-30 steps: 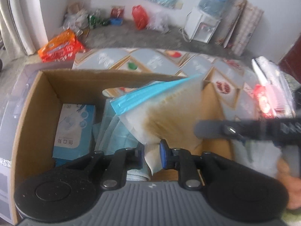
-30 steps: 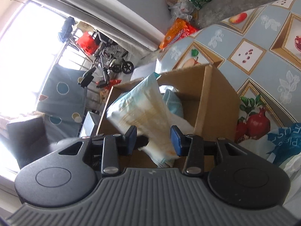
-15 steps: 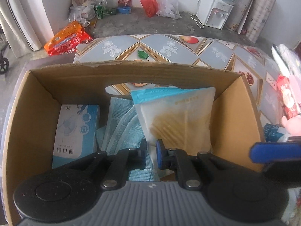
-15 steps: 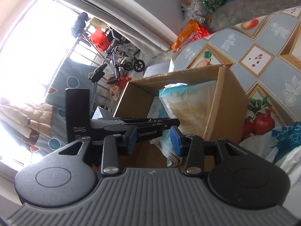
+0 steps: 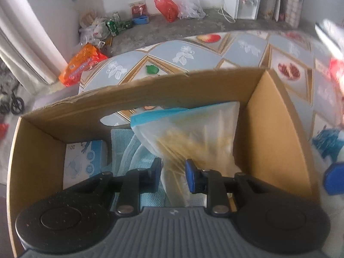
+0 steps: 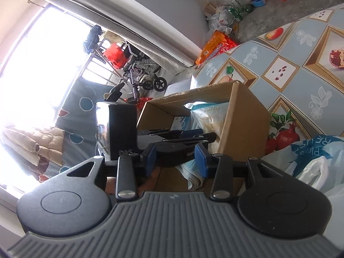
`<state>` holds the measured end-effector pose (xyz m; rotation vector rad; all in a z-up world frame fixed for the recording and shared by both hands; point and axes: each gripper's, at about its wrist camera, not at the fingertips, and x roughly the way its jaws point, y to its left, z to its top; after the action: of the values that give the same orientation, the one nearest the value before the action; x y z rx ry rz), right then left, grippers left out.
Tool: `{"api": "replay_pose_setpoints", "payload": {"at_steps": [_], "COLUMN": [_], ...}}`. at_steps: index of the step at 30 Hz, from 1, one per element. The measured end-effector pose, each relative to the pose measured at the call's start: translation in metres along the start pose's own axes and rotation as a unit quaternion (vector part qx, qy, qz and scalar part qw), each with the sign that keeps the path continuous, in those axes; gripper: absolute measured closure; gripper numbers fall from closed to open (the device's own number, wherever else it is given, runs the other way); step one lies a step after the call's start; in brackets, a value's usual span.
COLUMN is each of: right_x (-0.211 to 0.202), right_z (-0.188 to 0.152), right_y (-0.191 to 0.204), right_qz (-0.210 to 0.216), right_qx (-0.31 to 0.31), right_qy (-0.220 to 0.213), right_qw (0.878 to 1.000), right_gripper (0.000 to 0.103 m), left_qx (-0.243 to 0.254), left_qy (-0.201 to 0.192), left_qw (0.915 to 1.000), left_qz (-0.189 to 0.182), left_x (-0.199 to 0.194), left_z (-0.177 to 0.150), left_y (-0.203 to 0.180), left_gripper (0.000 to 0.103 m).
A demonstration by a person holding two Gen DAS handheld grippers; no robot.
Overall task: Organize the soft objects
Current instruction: 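Carry the toothpick bag with the left gripper over the cardboard box and lower it in, then open the left gripper to release the bag and withdraw it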
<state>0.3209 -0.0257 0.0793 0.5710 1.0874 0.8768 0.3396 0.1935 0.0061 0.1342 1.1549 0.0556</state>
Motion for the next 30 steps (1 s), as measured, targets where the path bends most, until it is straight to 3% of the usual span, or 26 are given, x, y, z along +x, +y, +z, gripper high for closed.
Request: {"api": "replay_pose_setpoints", "payload": {"at_steps": [3,10,13,18,25,30], "right_x": [-0.002,-0.017,-0.019,-0.021,-0.026,-0.023], "right_z": [-0.002,-0.004,-0.004,-0.006,-0.007,-0.009], "right_y": [-0.004,-0.010,-0.014,-0.025,-0.036,-0.039], "right_qz": [0.001,0.007,0.006,0.007,0.004,0.000], "right_qx": [0.006,0.008,0.013,0.029,0.039,0.043], "right_qy": [0.001,-0.011,-0.013,-0.009,-0.013,-0.011], "right_qw": [1.000,1.000,1.000,1.000,0.999,0.999], "right_gripper": [0.063,0.062,0.062,0.062,0.061,0.061], "left_qx": [-0.001,-0.100,-0.115,-0.102,-0.085,-0.063], "left_qy": [0.002,-0.062,-0.053,-0.022,0.009,0.002], "left_qw": [1.0000,0.9896,0.9873,0.9905,0.9918,0.9946], "left_qz": [-0.002,-0.083,-0.096,-0.089,-0.095,-0.082], "left_x": [-0.005,-0.036,-0.024,0.005,0.008,0.005], "left_z": [-0.002,-0.003,0.004,0.009,0.001,-0.008], "left_y": [0.003,0.040,0.036,0.018,0.013,0.004], "left_gripper": [0.074,0.076,0.081,0.086,0.086,0.086]}}
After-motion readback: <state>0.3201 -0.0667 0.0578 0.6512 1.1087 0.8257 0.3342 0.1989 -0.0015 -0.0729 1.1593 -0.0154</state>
